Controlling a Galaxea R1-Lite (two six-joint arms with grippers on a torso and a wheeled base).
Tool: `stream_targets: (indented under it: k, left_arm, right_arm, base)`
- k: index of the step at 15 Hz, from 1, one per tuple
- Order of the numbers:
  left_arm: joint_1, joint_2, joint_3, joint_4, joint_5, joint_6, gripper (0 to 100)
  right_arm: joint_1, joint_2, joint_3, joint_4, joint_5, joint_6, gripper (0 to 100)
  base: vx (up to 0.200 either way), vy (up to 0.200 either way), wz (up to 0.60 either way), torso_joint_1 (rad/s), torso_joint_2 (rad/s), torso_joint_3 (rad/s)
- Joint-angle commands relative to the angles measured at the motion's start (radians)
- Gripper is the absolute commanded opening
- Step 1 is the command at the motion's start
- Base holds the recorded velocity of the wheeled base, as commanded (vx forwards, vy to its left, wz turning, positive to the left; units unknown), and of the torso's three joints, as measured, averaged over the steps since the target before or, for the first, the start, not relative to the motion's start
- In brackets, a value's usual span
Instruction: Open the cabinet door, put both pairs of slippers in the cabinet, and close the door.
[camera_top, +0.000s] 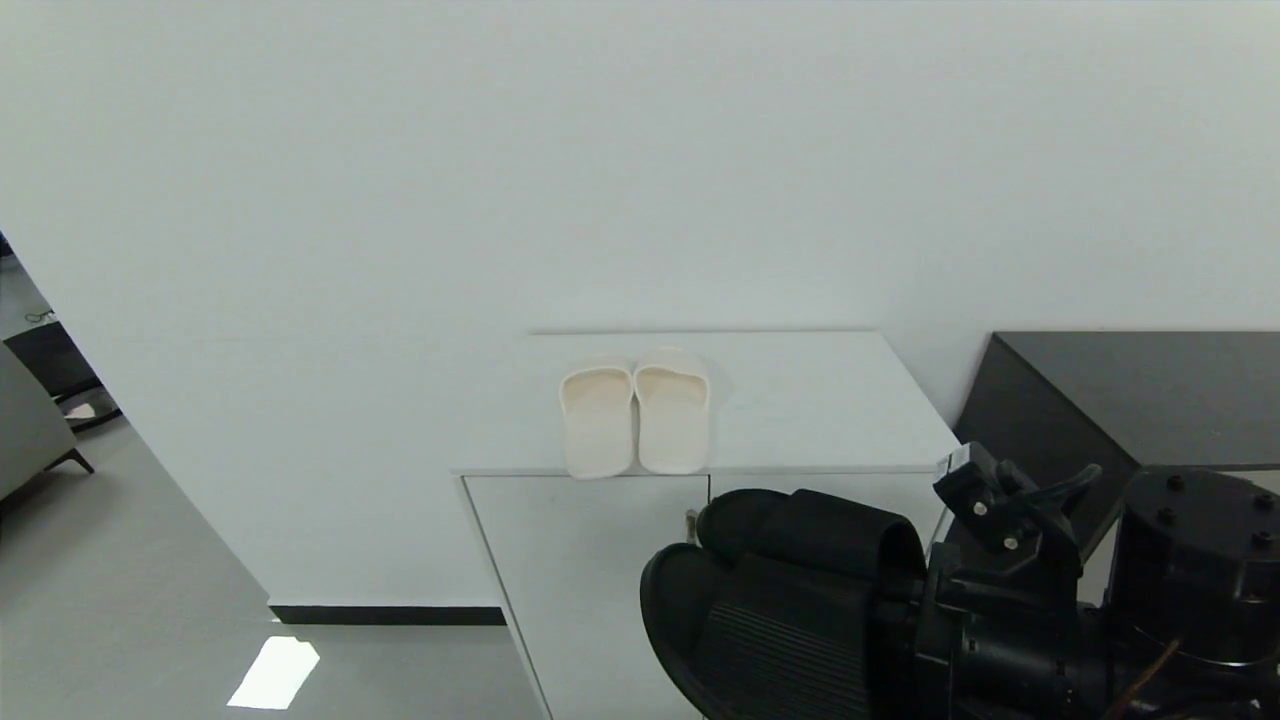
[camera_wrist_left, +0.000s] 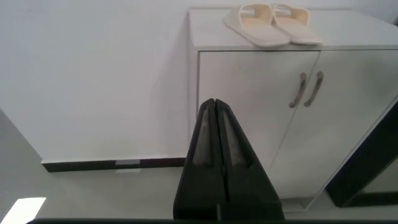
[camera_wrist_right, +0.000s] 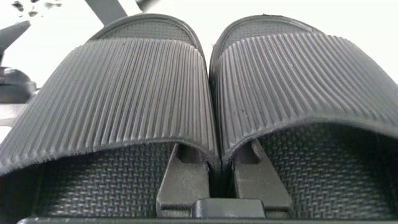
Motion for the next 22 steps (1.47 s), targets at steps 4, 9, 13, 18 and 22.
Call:
stream_targets:
  k: [4, 9, 13, 18, 22]
  left_arm:
    - [0.000, 0.001, 0.000, -0.001, -0.001, 0.000, 0]
    - [0.000, 0.001, 0.000, -0.001, 0.000, 0.000, 0]
    - [0.000, 0.001, 0.000, -0.001, 0.000, 0.000, 0]
    - [0.000, 0.001, 0.000, -0.001, 0.000, 0.000, 0]
    - [0.000, 0.001, 0.000, -0.001, 0.000, 0.001, 0]
  right_arm:
    - [-0.004, 0.012, 0.010, 0.000, -0.001, -0.007, 0]
    - [-0.005, 0.011, 0.010, 0.000, -0.004, -0.010, 0]
    - [-0.011, 0.008, 0.011, -0.015, 0.000, -0.006, 0]
    - [-0.010, 0.011, 0.016, -0.018, 0.002, -0.009, 0]
    - [-0.005, 0.008, 0.024, -0.018, 0.004, -0.009, 0]
  base:
    - [0.000, -0.200, 0.00, 0.006, 0.00, 0.000]
    - [0.000, -0.080, 0.00, 0.001, 0.00, 0.000]
    - [0.000, 0.000, 0.00, 0.000, 0.00, 0.000]
    - [0.000, 0.000, 0.00, 0.000, 0.00, 0.000]
    - [0.000, 0.000, 0.00, 0.000, 0.00, 0.000]
